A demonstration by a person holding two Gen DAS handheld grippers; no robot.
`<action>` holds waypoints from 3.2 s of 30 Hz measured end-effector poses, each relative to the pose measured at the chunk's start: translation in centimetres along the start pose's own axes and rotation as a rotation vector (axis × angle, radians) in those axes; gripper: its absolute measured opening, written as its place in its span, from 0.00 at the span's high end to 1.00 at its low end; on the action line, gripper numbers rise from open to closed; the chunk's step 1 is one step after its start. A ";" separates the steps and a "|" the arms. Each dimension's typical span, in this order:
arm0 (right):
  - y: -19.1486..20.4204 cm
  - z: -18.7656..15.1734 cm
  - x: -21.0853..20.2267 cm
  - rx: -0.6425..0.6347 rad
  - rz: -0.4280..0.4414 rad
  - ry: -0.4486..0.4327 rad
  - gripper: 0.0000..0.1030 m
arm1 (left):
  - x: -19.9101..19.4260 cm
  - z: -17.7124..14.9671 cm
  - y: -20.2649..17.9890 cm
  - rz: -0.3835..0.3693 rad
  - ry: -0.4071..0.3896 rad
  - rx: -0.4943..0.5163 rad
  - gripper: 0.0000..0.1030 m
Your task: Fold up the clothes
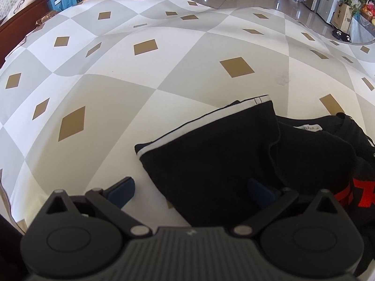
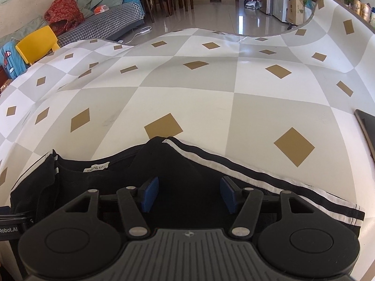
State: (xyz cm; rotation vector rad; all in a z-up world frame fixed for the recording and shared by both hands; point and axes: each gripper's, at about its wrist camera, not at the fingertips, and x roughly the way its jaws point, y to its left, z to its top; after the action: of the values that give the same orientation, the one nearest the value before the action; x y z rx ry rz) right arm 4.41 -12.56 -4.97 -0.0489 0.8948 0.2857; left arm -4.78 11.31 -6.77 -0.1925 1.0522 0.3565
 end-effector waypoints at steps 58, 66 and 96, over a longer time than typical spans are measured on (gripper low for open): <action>-2.4 -0.4 -1.0 0.125 -0.099 0.000 0.68 | -0.4 0.3 -3.9 -0.054 -0.100 0.102 0.34; -2.1 -0.5 -0.8 0.097 -0.123 -0.006 0.66 | -1.0 0.4 -2.9 -0.057 -0.125 0.063 0.70; -3.0 -0.2 -0.7 0.180 -0.147 0.006 0.63 | -3.4 -0.2 4.3 0.087 -0.114 -0.143 0.68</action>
State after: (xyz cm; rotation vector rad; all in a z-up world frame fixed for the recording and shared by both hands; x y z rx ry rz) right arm 4.64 -15.62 -4.83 0.0517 0.9144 0.0676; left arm -8.03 14.54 -3.85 -0.2519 0.9246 0.5159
